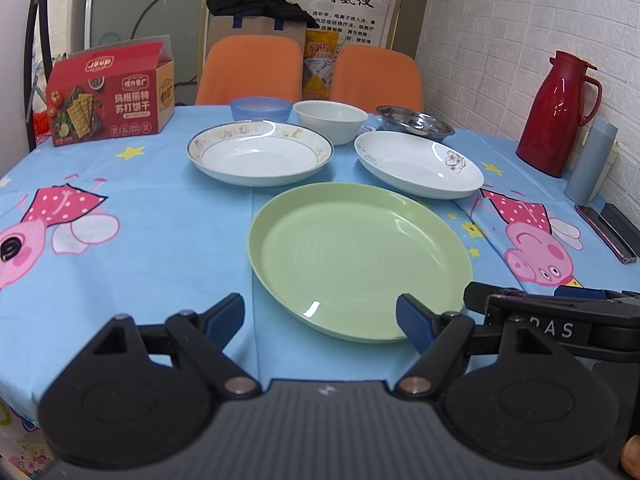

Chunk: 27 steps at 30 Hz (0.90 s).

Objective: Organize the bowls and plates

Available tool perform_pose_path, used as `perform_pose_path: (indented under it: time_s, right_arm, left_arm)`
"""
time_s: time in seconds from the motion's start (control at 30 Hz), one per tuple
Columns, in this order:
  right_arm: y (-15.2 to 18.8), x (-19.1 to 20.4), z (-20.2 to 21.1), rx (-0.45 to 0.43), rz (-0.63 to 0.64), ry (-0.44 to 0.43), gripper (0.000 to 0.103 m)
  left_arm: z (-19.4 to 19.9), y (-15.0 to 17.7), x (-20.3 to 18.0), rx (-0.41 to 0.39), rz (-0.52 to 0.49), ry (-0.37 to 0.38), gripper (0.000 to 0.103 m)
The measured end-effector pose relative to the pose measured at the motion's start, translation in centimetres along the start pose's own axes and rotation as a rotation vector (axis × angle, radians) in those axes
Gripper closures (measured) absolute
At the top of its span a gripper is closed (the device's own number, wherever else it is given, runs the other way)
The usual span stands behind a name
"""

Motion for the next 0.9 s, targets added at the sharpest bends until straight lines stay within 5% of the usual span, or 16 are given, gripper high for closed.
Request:
perform_pose_path:
  time_s: [0.9]
  right_arm:
    - [-0.14, -0.11, 0.24, -0.003, 0.007, 0.005, 0.0]
  left_arm:
    - [-0.12, 0.09, 0.08, 0.003, 0.007, 0.001, 0.024]
Point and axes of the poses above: each gripper's, at about its wrist camera, not at the fingertips, and z roughly against the way its jaws point, x to its left, y to its underside, the point moved 2 cm from there along -z, roughly the way its jaws point, and after that the axes turned 11 degrees about -z, right-handed, at the moved point
